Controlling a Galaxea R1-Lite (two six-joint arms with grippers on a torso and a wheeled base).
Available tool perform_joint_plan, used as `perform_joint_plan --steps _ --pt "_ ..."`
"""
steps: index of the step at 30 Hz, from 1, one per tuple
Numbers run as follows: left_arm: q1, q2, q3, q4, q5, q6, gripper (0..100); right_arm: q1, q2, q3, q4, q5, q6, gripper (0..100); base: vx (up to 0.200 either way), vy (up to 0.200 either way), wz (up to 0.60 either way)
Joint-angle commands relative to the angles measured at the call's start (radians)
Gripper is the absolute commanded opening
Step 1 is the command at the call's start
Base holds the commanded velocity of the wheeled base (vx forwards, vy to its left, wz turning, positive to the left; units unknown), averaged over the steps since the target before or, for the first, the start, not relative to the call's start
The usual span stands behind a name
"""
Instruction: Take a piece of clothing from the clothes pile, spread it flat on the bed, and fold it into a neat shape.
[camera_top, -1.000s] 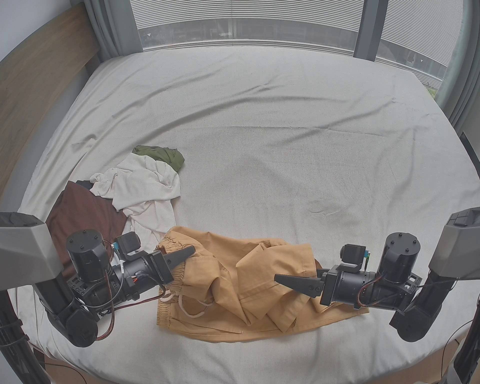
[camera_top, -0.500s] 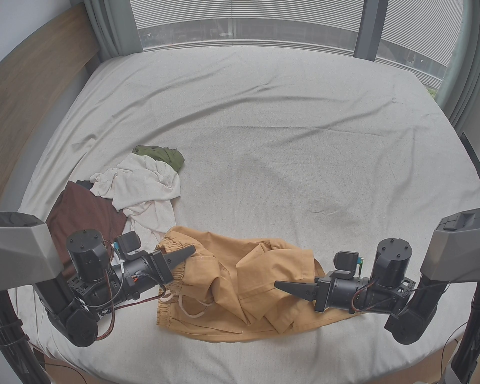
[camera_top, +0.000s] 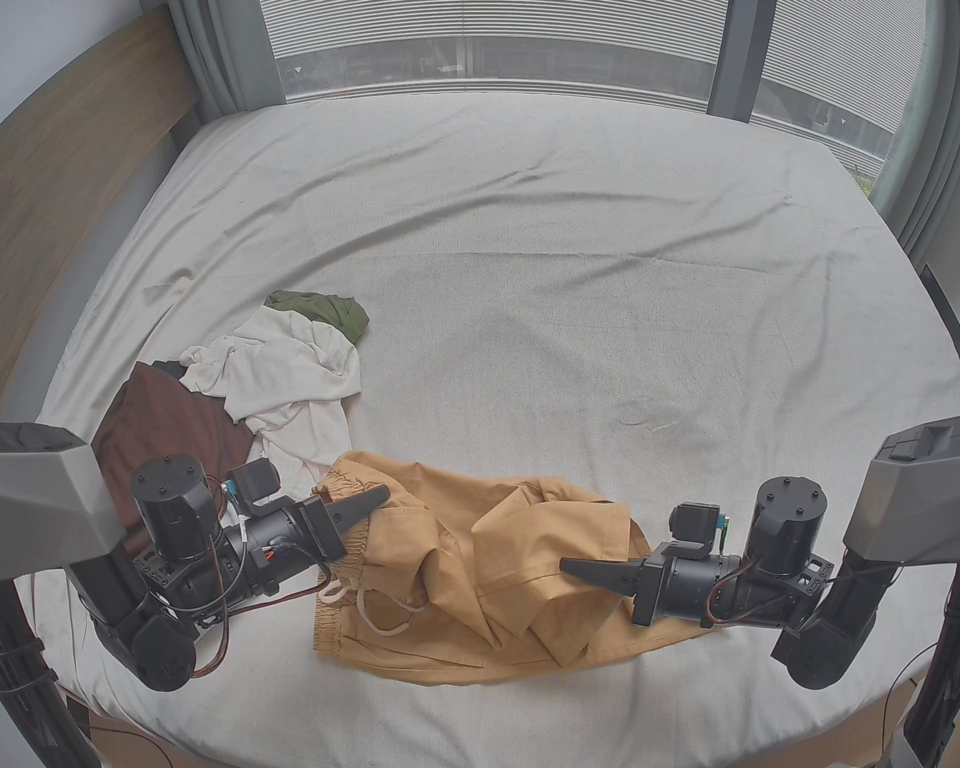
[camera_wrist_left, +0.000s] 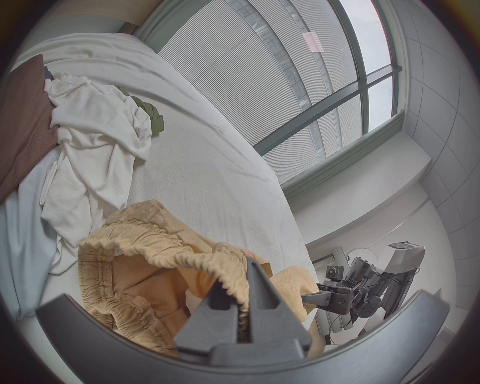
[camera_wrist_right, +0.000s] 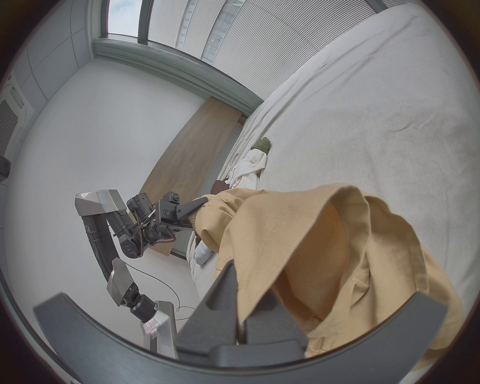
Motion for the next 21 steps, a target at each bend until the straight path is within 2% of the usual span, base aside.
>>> perform_joint_plan --steps 1,8,15,21 --pt "-0.001 -0.027 -0.003 -0.004 0.000 0.000 0 0.002 -0.067 0.001 0.000 0.003 0.010 0 0.000 0.000 0.00" --pt "0.007 -0.074 -0.039 -0.004 -0.002 0.000 0 -0.006 -0.151 -0.009 0.000 0.029 0.051 0 0.000 0.000 0.00" --pt "0.008 -0.094 -0.052 -0.004 -0.003 0.000 0 -0.027 -0.176 -0.026 0.000 0.027 0.053 0 0.000 0.000 0.00" --pt "0.025 -0.077 -0.074 -0.004 -0.003 0.036 0 -0.062 -0.185 -0.023 0.000 0.029 0.044 0 0.000 0.000 0.00"
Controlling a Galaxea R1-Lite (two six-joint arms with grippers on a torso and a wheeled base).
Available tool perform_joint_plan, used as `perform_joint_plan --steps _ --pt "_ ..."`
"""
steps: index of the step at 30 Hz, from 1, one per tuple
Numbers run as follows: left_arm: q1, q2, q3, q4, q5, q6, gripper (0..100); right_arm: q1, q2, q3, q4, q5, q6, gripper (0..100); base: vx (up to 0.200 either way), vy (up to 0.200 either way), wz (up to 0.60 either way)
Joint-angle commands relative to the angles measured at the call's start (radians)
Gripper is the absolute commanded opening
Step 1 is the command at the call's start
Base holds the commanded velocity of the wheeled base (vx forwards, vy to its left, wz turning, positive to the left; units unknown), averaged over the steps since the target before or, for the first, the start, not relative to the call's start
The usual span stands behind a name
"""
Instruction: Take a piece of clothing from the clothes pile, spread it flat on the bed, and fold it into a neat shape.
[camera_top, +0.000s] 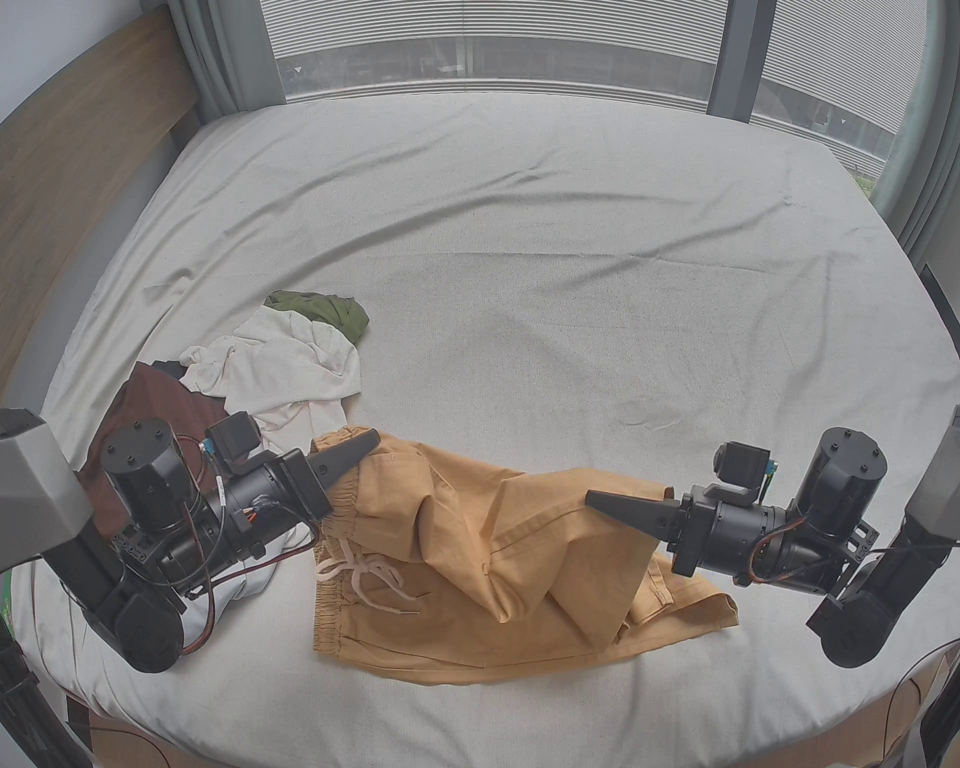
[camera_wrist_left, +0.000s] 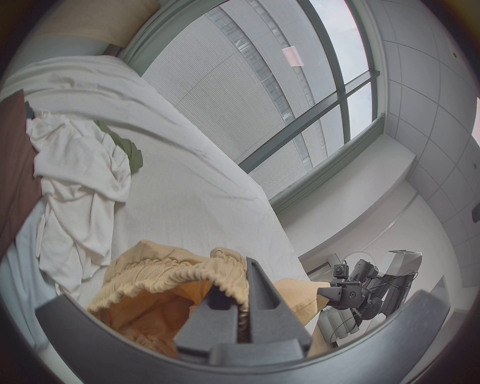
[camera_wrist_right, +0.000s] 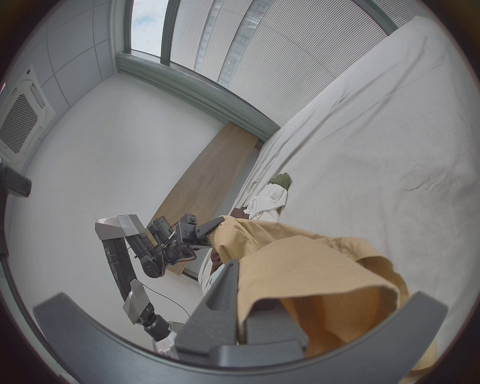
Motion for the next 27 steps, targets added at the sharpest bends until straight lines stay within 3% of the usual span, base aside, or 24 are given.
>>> perform_joint_plan --steps 1,27 --pt "0.009 0.003 -0.005 -0.004 0.000 0.013 0 -0.021 -0.016 0.002 -0.001 0.002 -0.003 0 0.000 0.000 0.00" --pt "0.046 -0.026 0.001 -0.004 -0.005 0.013 0 -0.103 -0.017 -0.059 -0.001 0.007 0.000 0 0.000 0.000 0.00"
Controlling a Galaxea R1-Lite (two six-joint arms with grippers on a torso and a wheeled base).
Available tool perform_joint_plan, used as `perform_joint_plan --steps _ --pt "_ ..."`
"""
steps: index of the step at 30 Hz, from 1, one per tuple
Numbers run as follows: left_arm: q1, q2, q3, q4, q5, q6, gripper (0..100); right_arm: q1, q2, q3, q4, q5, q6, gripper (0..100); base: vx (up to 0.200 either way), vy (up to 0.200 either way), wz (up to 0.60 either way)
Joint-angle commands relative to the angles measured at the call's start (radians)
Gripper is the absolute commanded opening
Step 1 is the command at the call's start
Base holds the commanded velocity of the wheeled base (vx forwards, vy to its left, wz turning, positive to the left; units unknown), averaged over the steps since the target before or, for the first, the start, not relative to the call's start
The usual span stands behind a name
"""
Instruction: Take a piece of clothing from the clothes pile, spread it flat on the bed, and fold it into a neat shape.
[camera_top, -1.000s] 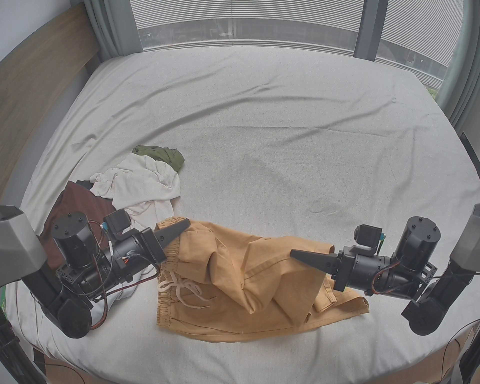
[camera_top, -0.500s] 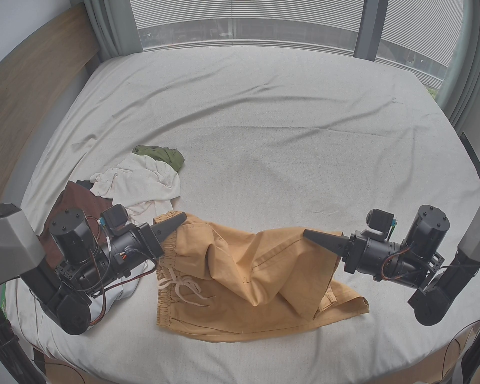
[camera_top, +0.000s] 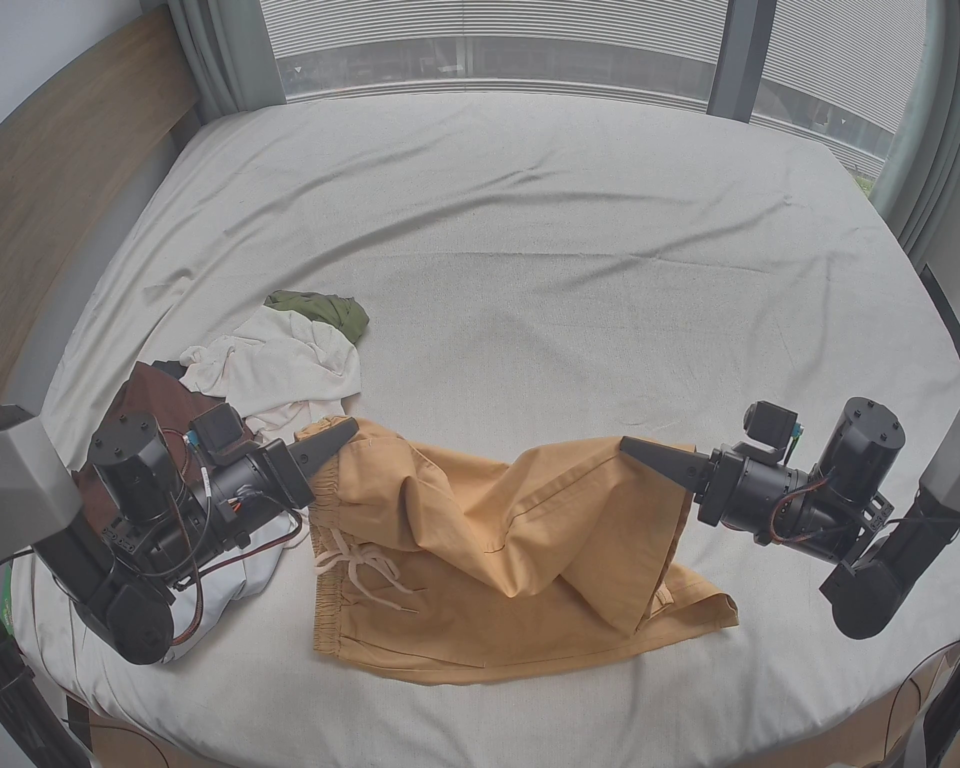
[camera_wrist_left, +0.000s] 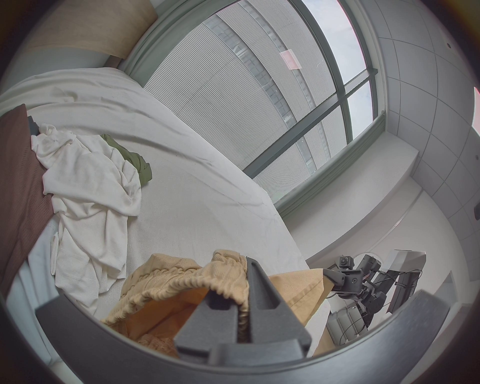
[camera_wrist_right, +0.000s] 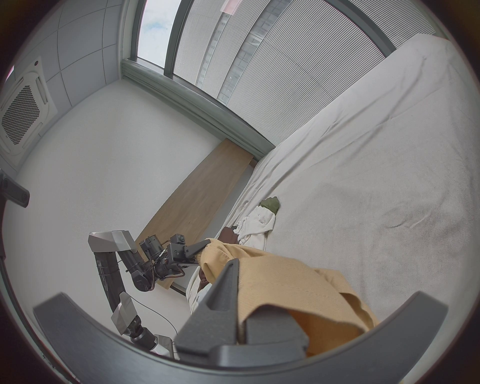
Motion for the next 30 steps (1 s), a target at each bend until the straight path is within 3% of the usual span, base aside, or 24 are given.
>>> perform_joint_plan --steps 1,18,30 --pt "0.000 -0.017 0.002 -0.004 0.000 -0.001 0 -0.013 -0.002 -0.004 -0.001 0.000 0.000 0 0.000 0.000 0.00" --pt "0.015 -0.099 0.012 -0.004 -0.006 0.002 0 -0.059 -0.029 -0.058 -0.001 -0.014 0.024 0 0.000 0.000 0.00" --pt "0.092 -0.099 0.002 -0.002 -0.044 0.002 0 -0.094 -0.042 -0.064 -0.001 -0.008 0.021 0 0.000 0.000 0.00"
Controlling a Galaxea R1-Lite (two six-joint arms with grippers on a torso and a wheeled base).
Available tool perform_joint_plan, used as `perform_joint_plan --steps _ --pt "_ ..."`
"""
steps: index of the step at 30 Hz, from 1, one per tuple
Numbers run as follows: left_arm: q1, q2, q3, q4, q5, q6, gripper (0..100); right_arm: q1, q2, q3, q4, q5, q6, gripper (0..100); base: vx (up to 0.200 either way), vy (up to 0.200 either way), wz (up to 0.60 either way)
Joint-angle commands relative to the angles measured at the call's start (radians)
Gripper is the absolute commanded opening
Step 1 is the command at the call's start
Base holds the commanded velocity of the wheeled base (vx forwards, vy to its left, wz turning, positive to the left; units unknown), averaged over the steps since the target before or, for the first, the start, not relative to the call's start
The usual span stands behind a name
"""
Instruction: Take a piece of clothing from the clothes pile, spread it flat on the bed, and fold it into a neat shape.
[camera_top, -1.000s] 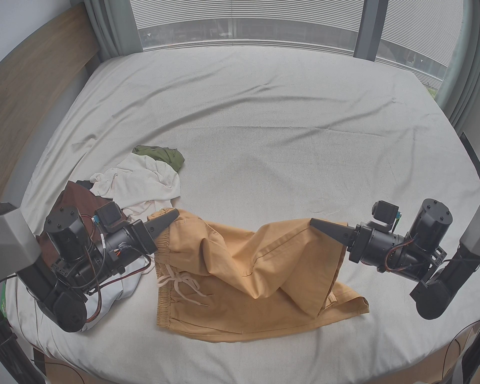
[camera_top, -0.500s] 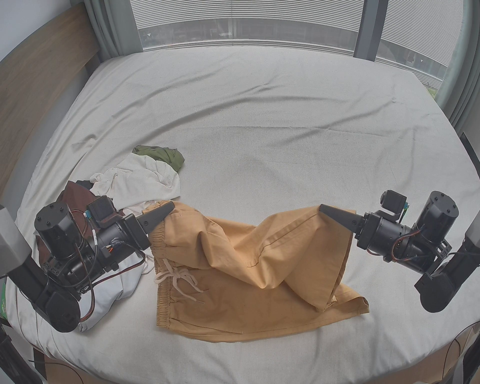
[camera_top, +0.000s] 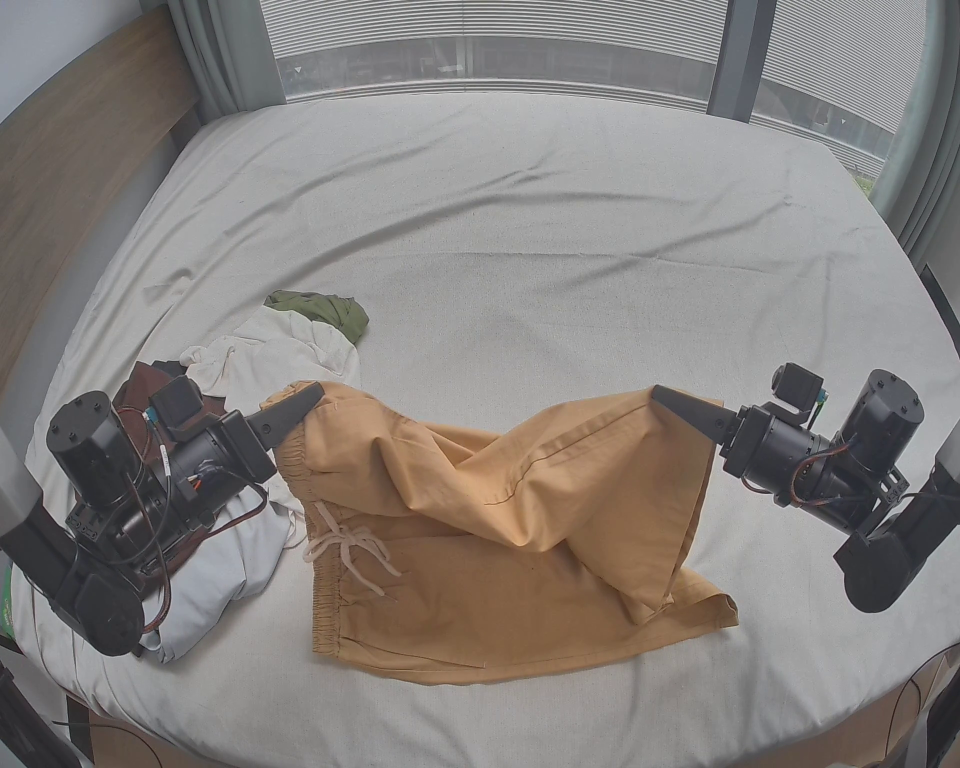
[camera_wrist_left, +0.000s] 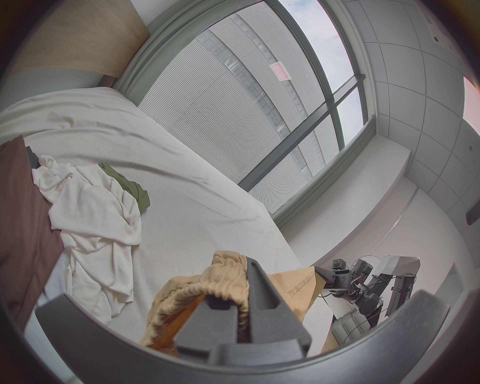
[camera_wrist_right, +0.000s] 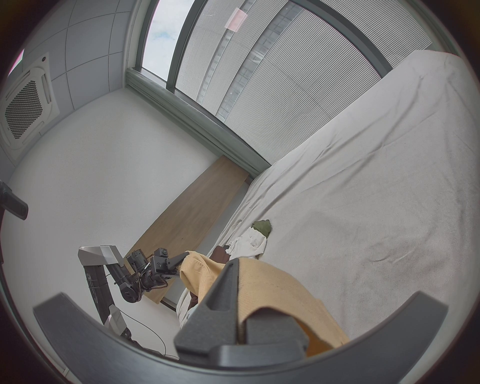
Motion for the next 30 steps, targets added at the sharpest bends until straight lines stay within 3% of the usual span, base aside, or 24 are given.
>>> perform_joint_plan --steps 1,30 --pt "0.022 -0.003 -0.003 -0.003 -0.008 0.000 0 -0.030 -0.023 -0.009 0.000 0.004 0.004 0 0.000 0.000 0.00" --pt "0.023 0.005 -0.008 -0.003 -0.008 0.001 0 -0.203 -0.079 -0.049 0.000 0.067 0.077 0 0.000 0.000 0.00"
